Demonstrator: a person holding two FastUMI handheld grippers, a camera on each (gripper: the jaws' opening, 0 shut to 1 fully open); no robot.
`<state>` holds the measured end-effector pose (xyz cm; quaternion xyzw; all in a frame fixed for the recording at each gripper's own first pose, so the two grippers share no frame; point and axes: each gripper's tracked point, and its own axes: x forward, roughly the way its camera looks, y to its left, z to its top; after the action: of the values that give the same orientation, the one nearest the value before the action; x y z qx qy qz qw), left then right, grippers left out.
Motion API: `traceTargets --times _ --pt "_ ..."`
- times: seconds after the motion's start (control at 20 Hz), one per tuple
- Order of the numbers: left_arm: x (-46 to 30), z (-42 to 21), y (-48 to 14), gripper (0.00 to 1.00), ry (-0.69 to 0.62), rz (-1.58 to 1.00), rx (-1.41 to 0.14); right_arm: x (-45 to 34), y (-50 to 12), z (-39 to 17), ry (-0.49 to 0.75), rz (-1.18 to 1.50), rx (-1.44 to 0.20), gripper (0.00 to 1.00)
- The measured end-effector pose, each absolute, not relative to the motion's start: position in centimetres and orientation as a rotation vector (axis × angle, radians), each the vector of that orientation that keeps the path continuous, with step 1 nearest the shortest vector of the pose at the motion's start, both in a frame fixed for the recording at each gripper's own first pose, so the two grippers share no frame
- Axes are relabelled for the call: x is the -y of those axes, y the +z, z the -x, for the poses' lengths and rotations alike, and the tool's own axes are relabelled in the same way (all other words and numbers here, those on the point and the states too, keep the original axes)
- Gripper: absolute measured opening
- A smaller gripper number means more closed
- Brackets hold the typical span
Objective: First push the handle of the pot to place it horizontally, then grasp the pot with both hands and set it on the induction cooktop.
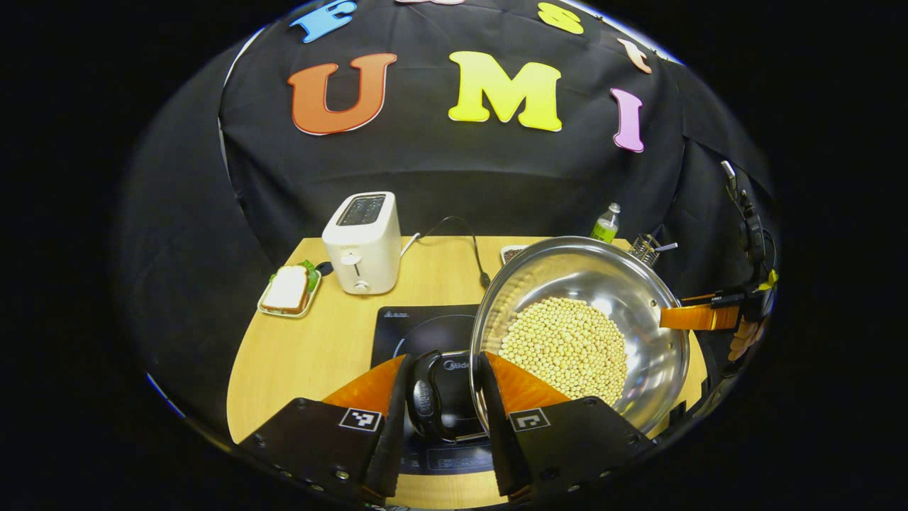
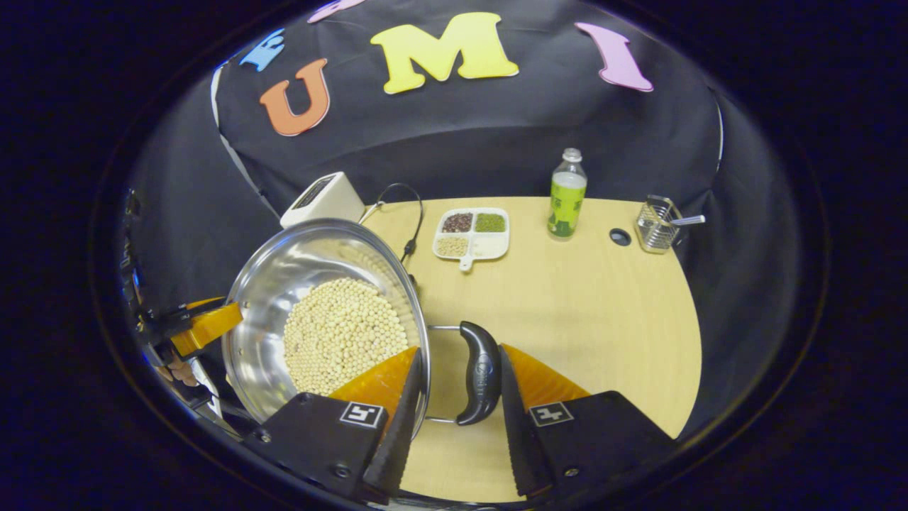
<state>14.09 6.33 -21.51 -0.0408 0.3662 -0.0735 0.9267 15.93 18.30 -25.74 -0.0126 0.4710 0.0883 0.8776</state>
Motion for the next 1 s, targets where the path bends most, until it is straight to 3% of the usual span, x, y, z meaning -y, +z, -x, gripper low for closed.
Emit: traceTargets --times 0.05,0.4,1.0 --pt "-7.2 -14.1 -21.9 0.5 -0.14 0.093 -0.76 -19.3 -26.2 -16.2 0.194 0.037 -0.989 0.59" --pt "-13.0 -15.4 -25.4 0.51 -0.081 0.157 -0.804 -25.6 -30.2 -18.4 0.245 0.058 -1.047 0.6" --pt "-15.1 -19.3 -29.9 0.51 -0.055 0.147 -0.819 -27.4 -35.2 -21.1 0.166 0.033 -1.047 0.58"
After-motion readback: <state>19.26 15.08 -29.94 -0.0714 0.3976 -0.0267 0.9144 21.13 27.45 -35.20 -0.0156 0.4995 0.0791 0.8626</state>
